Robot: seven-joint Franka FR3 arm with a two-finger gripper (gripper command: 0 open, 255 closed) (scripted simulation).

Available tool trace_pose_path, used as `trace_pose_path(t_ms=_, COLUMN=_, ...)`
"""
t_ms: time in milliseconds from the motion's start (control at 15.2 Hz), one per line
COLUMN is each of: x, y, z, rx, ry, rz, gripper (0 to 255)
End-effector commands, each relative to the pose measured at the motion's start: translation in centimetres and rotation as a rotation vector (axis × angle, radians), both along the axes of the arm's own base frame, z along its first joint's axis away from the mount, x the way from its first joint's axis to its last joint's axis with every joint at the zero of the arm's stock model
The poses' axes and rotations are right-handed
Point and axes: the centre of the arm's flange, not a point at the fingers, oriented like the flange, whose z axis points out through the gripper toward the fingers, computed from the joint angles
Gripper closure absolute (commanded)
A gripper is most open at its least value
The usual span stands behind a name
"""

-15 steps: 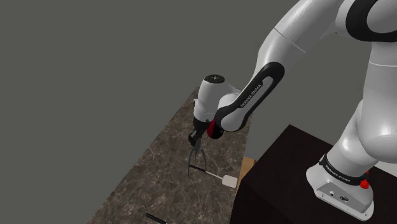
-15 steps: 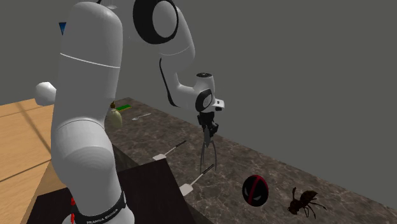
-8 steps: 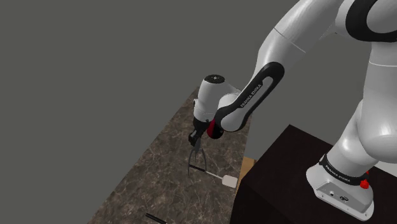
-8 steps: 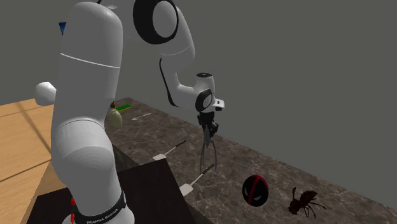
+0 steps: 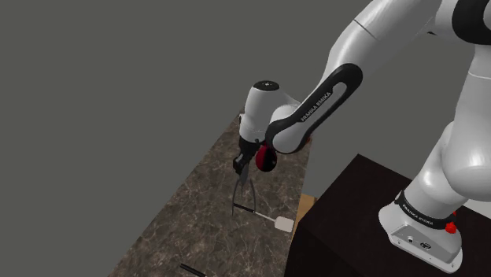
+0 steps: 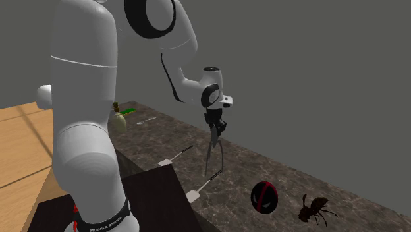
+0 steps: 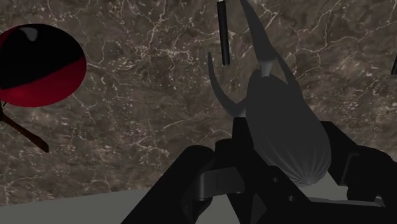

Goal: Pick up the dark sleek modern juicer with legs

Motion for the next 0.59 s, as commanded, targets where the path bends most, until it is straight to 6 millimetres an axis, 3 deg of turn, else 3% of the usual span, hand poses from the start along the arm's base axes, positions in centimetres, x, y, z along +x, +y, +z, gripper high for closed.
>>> trace_pose_path(t_ms=0, x=0.0, y=0.0, z=1.1, rx=0.000, ry=0.000, rz=0.000, gripper=255)
trace_pose_path(t_ms=396, x=0.0, y=0.0, z=4.2, rx=0.000, ry=0.000, rz=0.000, gripper=255)
trace_pose_path(t_ms=528, x=0.0, y=0.0, z=4.3, rx=0.000, ry=0.000, rz=0.000, gripper=255)
